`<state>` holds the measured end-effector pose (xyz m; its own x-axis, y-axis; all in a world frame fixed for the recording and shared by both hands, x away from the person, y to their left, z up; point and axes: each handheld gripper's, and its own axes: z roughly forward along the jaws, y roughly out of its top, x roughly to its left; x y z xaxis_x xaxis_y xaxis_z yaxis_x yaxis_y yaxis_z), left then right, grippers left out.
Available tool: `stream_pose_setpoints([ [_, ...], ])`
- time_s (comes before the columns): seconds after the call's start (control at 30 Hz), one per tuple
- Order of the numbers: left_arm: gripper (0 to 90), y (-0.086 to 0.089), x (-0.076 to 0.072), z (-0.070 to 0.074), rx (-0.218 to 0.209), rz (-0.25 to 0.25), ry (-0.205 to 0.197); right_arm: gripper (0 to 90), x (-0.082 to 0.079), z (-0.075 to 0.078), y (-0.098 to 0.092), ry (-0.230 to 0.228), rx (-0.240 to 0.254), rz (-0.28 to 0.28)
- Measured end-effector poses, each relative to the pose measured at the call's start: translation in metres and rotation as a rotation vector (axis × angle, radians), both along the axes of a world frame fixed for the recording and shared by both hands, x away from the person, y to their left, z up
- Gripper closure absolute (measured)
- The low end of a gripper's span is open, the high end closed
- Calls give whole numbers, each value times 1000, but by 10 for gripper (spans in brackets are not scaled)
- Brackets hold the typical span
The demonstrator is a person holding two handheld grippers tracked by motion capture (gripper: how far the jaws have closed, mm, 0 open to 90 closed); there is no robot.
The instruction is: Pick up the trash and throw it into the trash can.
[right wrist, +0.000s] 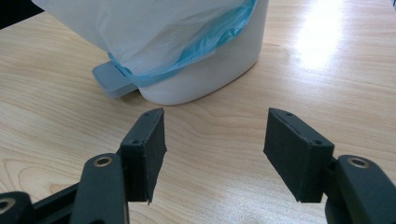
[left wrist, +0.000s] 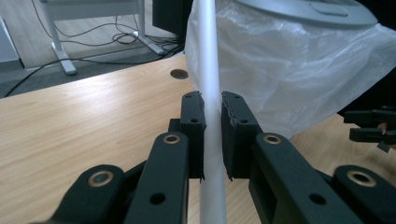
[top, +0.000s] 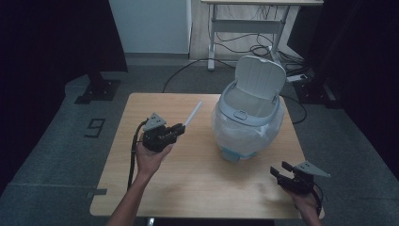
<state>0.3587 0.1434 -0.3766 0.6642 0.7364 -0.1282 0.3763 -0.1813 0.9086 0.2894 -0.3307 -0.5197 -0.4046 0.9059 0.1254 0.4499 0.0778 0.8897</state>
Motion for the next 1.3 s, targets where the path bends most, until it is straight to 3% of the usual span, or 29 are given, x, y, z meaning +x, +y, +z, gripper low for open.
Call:
stream_pose_setpoints([
  [0.47, 801, -10, 1, 21, -1, -20, -36, 379, 1, -2, -3, 11, 4, -4],
  [1.3, 801, -20, 10, 36, -14, -47, -32, 379, 1, -4, -3, 19, -7, -3],
])
